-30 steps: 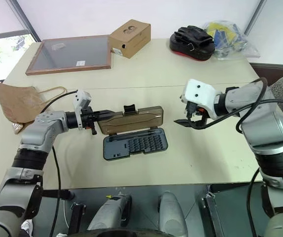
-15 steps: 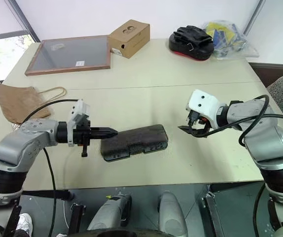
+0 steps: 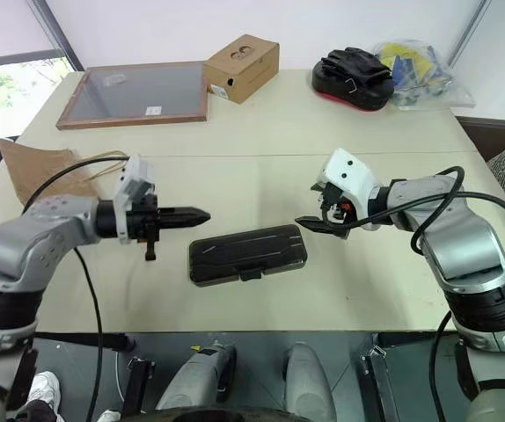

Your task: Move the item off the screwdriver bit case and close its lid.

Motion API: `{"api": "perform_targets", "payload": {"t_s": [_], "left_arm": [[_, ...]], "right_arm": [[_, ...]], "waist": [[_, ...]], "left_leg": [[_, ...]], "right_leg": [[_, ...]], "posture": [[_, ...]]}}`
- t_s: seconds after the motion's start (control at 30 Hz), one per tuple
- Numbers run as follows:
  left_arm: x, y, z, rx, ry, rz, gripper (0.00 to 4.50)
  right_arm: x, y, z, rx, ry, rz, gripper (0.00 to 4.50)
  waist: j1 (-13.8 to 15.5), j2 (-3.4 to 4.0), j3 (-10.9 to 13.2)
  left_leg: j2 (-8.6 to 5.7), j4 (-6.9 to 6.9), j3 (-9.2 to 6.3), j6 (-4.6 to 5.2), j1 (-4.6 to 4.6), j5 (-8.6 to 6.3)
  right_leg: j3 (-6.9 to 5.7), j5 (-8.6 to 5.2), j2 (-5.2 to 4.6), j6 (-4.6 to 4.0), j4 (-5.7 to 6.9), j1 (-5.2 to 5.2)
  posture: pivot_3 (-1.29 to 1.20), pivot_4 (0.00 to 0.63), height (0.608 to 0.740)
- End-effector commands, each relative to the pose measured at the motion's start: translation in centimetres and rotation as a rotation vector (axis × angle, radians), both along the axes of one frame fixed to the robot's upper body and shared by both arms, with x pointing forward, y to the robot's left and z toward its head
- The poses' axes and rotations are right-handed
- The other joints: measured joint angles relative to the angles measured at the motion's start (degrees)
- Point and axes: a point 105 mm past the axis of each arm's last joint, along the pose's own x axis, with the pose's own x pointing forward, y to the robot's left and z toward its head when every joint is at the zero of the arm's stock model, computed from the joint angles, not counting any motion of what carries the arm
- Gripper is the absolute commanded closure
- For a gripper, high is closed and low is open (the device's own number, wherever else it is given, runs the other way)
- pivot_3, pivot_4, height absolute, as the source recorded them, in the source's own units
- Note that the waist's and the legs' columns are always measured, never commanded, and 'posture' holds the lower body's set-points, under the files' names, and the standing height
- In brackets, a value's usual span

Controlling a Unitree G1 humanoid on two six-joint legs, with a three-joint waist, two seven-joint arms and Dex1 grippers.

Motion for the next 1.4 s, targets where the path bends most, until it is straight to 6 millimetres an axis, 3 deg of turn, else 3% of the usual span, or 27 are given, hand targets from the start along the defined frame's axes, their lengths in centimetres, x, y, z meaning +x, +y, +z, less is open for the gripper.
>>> {"api": "perform_targets", "payload": {"t_s": [0.03, 0.17, 0.43, 0.77, 0.97, 1.3, 1.4], "left_arm": [[0.9, -1.0, -0.2, 0.026, -0.028, -0.069, 4.5], [2.7, -1.7, -1.1, 0.08, -0.03, -0.123, 4.5], [5.7, -2.5, -2.8, 0.16, -0.037, -0.161, 4.5], [6.5, -4.6, -5.1, 0.23, -0.062, -0.245, 4.5], [6.0, -5.4, -7.3, 0.289, -0.092, -0.292, 4.5], [4.8, -7.3, -10.1, 0.314, -0.107, -0.342, 4.5], [4.3, -7.9, -10.7, 0.317, -0.099, -0.364, 4.5]], "right_arm": [[-2.9, 3.1, 1.3, 0.102, 0.096, 0.151, 2.49], [-5.8, 5.6, -0.1, 0.218, 0.34, 0.227, 4.46], [-7.3, 7.9, -4.1, 0.322, 0.595, 0.123, 4.46], [-7.5, 8.1, -10.4, 0.323, 0.666, -0.279, 4.46], [-6.7, 8.2, -10.7, 0.34, 0.632, -0.408, 4.46], [-4.3, 7.4, -9.2, 0.18, 0.319, -0.456, 4.46], [-3.9, 7.6, -9.3, 0.199, 0.304, -0.456, 4.46]], "waist": [[-0.3, 0.0, 0.0], [-0.1, 0.0, 0.0], [0.0, 0.0, 0.0], [-0.3, 0.0, 0.0], [-0.5, 0.0, 0.0], [-0.4, 0.03, -0.1], [-0.4, 0.01, -0.2]], "left_leg": [[0.0, 0.01, -0.02, 0.05, -0.01, -0.03], [0.01, 0.01, -0.05, 0.11, -0.04, -0.06], [-0.03, 0.05, -0.07, 0.11, -0.06, -0.06], [-0.07, 0.07, -0.04, 0.12, -0.06, -0.05], [-0.07, 0.08, -0.04, 0.13, -0.04, -0.05], [-0.13, 0.22, -0.03, 0.16, -0.03, -0.06], [-0.15, 0.33, -0.02, 0.19, 0.03, -0.08]], "right_leg": [[0.01, 0.02, 0.0, 0.02, -0.02, 0.0], [0.02, 0.03, -0.01, 0.01, -0.04, -0.05], [0.04, 0.08, -0.03, 0.08, -0.03, -0.05], [0.12, 0.11, -0.08, 0.13, 0.09, -0.14], [0.12, 0.12, -0.05, 0.15, 0.13, -0.12], [0.11, 0.13, 0.01, 0.18, 0.15, -0.03], [0.06, 0.13, 0.04, 0.2, 0.13, 0.14]], "posture": [[0.0, 0.15, 0.74], [0.0, 0.15, 0.74], [0.0, 0.15, 0.74], [0.0, 0.15, 0.74], [0.0, 0.15, 0.74], [0.0, 0.15, 0.74], [0.0, 0.15, 0.74]]}}
